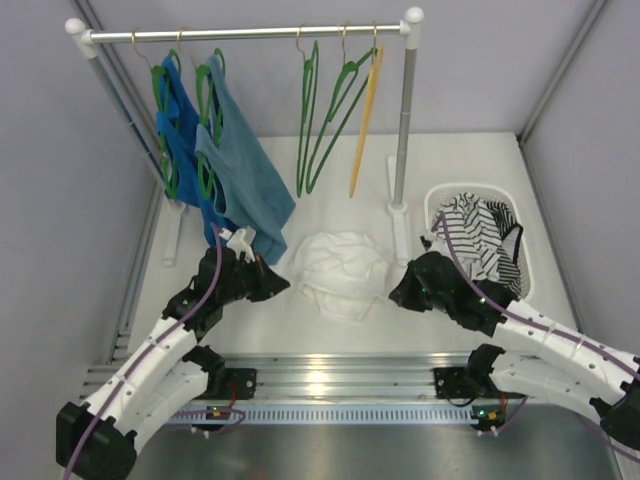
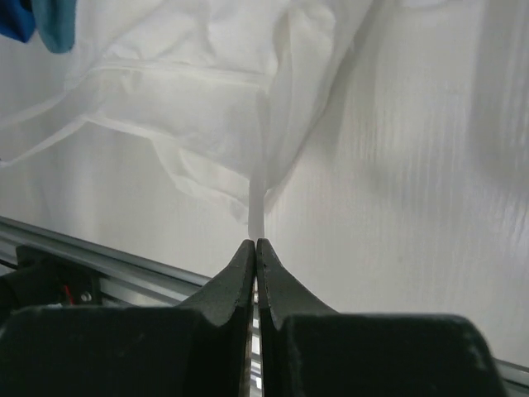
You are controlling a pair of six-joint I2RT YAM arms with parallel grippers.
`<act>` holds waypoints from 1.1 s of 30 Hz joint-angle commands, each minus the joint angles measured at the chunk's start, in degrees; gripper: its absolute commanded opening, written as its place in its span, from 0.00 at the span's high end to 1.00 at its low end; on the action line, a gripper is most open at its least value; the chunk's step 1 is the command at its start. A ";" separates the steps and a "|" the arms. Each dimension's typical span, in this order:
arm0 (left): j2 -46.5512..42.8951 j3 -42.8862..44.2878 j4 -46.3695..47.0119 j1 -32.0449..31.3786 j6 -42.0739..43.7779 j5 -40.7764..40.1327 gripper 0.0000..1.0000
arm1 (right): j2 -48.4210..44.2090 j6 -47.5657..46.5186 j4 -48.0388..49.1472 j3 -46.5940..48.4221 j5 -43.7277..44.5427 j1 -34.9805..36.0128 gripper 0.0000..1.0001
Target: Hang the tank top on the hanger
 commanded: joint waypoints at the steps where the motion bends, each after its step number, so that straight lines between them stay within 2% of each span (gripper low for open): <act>1: -4.21 -3.69 -2.33 -0.12 -3.83 2.43 1.00 | -1.40 7.80 3.44 -4.79 5.83 5.32 1.00; 7: -9.04 -9.93 -6.73 -0.12 -9.02 1.73 1.00 | 0.00 11.93 5.81 -10.26 6.11 9.99 1.00; 8: -9.66 -11.59 -7.26 -0.12 -10.33 1.64 0.96 | 0.62 12.37 5.72 -10.35 6.28 10.35 0.99; 9: -11.15 -12.39 -7.35 -0.12 -10.87 1.64 0.91 | 0.88 12.46 5.46 -10.53 6.37 10.61 0.97; 10: -11.60 -13.19 -7.53 -0.12 -11.22 1.56 0.84 | 1.06 12.46 4.94 -10.70 6.63 11.05 0.91; 12: -11.25 -14.33 -7.96 -0.21 -12.10 1.90 0.79 | 1.06 12.55 4.58 -10.70 6.98 11.66 0.81; 13: -11.16 -14.51 -7.97 -0.12 -12.36 1.99 0.72 | 0.97 12.55 4.06 -10.70 7.16 11.84 0.72; 16: -11.68 -14.16 -9.10 -0.21 -13.07 0.95 0.65 | 0.53 12.46 2.13 -10.09 8.39 11.93 0.61; 23: -13.35 -8.10 -13.76 -0.21 -12.01 -2.74 0.58 | -0.61 11.24 -2.71 -7.90 11.99 11.84 0.52; 26: -15.28 -5.82 -16.66 -0.21 -12.01 -4.76 0.57 | -0.34 8.87 -4.65 -7.01 13.23 9.92 0.51; 29: -16.26 -2.57 -18.51 -0.21 -10.35 -7.05 0.55 | -0.96 5.45 -4.48 -7.28 12.44 4.65 0.51; 30: -16.35 -1.86 -18.51 -0.12 -10.69 -6.88 0.53 | -1.05 4.47 -3.78 -7.28 11.13 0.81 0.51; 33: -15.12 0.07 -14.91 -0.21 -9.73 -4.07 0.56 | -1.14 0.69 -2.37 -6.93 8.58 -6.23 0.55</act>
